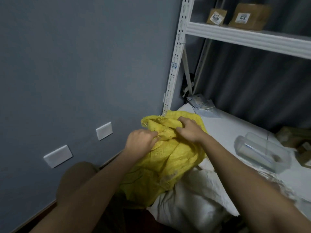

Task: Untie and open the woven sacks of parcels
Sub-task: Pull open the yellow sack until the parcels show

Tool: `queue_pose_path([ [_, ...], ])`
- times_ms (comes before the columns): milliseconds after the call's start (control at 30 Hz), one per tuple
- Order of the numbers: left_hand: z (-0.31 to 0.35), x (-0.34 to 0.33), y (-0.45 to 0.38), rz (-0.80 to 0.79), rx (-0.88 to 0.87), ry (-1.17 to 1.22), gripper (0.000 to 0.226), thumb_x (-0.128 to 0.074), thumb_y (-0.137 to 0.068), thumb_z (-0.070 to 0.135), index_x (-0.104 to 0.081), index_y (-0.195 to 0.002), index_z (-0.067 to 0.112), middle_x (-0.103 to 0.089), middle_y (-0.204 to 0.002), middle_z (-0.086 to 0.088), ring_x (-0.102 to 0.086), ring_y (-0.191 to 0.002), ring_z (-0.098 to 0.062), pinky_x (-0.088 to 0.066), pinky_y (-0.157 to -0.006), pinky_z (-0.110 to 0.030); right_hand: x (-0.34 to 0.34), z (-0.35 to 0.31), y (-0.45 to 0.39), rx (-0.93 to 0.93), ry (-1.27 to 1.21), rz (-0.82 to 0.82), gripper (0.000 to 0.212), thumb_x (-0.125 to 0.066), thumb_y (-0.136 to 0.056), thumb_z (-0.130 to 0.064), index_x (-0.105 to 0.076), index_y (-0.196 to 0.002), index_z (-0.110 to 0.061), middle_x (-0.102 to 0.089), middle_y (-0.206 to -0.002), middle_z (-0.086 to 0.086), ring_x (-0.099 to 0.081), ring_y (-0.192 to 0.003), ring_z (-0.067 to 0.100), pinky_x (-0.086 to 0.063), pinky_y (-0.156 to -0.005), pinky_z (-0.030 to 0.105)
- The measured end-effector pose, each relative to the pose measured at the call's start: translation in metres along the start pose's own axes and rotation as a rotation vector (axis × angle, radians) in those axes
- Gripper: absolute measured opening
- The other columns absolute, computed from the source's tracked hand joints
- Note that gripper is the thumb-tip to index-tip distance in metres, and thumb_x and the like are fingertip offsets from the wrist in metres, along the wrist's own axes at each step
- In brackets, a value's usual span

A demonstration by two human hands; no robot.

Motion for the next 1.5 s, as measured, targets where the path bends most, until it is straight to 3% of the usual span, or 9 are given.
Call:
queue_pose_path([
  [100, 0.000, -0.017, 0.002, -0.002, 0.065, 0.081, 0.029, -0.048, -0.096, 0.037, -0.067, -0.095, 0.014, -0.059, -0.099, -0.008, -0.058, -0.090, -0.029, -0.039, -0.064, -0.032, 0.014, 0.022, 0.017, -0.030, 0.030, 0.157, 0.043, -0.042, -0.092, -0.060, -0.061, -0.094, -0.021, -0.064, -0.104, 0.005, -0.050, -0.111, 0.028, -0.033, -0.097, 0.046],
  [267, -0.002, -0.031, 0.004, 0.057, 0.161, 0.284, 0.027, -0.049, -0.096, 0.030, -0.066, -0.100, 0.010, -0.060, -0.107, -0.003, -0.058, -0.093, -0.027, -0.045, -0.071, -0.034, 0.091, 0.123, 0.100, -0.392, -0.711, 0.941, 0.047, -0.043, -0.100, -0.038, -0.050, -0.066, -0.006, -0.050, -0.066, 0.006, -0.049, -0.075, 0.023, -0.031, -0.064, 0.032],
  [500, 0.020, -0.019, -0.004, 0.143, 0.053, 0.462, 0.019, -0.058, -0.091, 0.017, -0.068, -0.106, 0.010, -0.061, -0.105, -0.004, -0.059, -0.095, -0.026, -0.044, -0.079, -0.033, 0.026, 0.185, 0.121, -0.633, -0.133, 0.425, 0.032, -0.051, -0.093, -0.030, -0.056, -0.113, -0.005, -0.054, -0.124, 0.022, -0.049, -0.115, 0.039, -0.041, -0.090, 0.041],
  [633, 0.029, -0.015, -0.005, 0.147, -0.022, 0.397, 0.017, -0.060, -0.089, 0.013, -0.068, -0.104, 0.012, -0.061, -0.105, -0.003, -0.059, -0.094, -0.027, -0.047, -0.077, -0.036, 0.073, 0.093, 0.110, -0.081, 0.042, 0.714, 0.050, -0.054, -0.075, -0.008, -0.055, -0.125, -0.007, -0.051, -0.124, 0.018, -0.042, -0.119, 0.036, -0.031, -0.102, 0.040],
  [833, 0.048, 0.013, 0.000, 0.211, -0.232, 0.233, 0.025, -0.046, -0.088, 0.024, -0.068, -0.097, 0.015, -0.062, -0.100, -0.004, -0.061, -0.082, -0.025, -0.050, -0.065, -0.034, 0.024, -0.018, 0.048, 0.373, 0.277, 0.149, 0.061, -0.048, -0.091, -0.015, -0.030, -0.148, -0.019, -0.036, -0.150, 0.004, -0.025, -0.140, 0.022, -0.016, -0.115, 0.036],
  [967, 0.027, 0.028, -0.002, 0.203, -0.162, 0.186, 0.033, -0.055, -0.087, 0.027, -0.059, -0.119, 0.021, -0.057, -0.114, -0.008, -0.062, -0.083, -0.029, -0.050, -0.067, -0.037, 0.046, -0.033, 0.017, 0.343, -0.026, 0.109, 0.018, -0.054, -0.096, -0.021, -0.067, -0.103, -0.010, -0.068, -0.098, 0.003, -0.060, -0.096, 0.022, -0.045, -0.084, 0.034],
  [1100, -0.006, 0.053, -0.012, 0.247, 0.043, 0.233, 0.067, -0.065, -0.082, 0.042, -0.036, -0.140, 0.023, -0.051, -0.122, -0.013, -0.063, -0.083, -0.033, -0.051, -0.067, -0.039, 0.102, -0.036, 0.012, 0.260, -0.328, 0.294, 0.015, -0.057, -0.094, -0.012, -0.069, -0.096, -0.002, -0.063, -0.098, 0.006, -0.057, -0.095, 0.016, -0.042, -0.088, 0.027],
  [1333, -0.019, 0.077, -0.041, 0.158, 0.034, 0.296, 0.067, -0.038, -0.076, 0.067, -0.057, -0.108, 0.011, -0.060, -0.099, -0.005, -0.057, -0.089, -0.025, -0.038, -0.068, -0.033, 0.115, -0.049, 0.027, 0.334, -0.292, 0.281, 0.016, -0.052, -0.095, -0.008, -0.060, -0.101, -0.021, -0.065, -0.098, 0.010, -0.059, -0.090, 0.022, -0.044, -0.077, 0.024],
  [1500, -0.028, 0.065, -0.061, 0.058, 0.029, 0.668, 0.034, -0.055, -0.090, 0.042, -0.057, -0.076, 0.010, -0.049, -0.077, 0.002, -0.050, -0.076, -0.014, -0.038, -0.070, -0.024, 0.103, -0.046, 0.031, 0.278, -0.096, 0.213, 0.024, -0.050, -0.090, -0.017, -0.065, -0.089, -0.035, -0.068, -0.097, -0.002, -0.061, -0.092, 0.020, -0.050, -0.083, 0.041],
])
Point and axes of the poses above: each hand's wrist, its own y-axis away from the middle knuckle, its own x-axis out of the back of the hand, z = x × y, the point moved 10 cm from there along -y, towards the middle knuckle
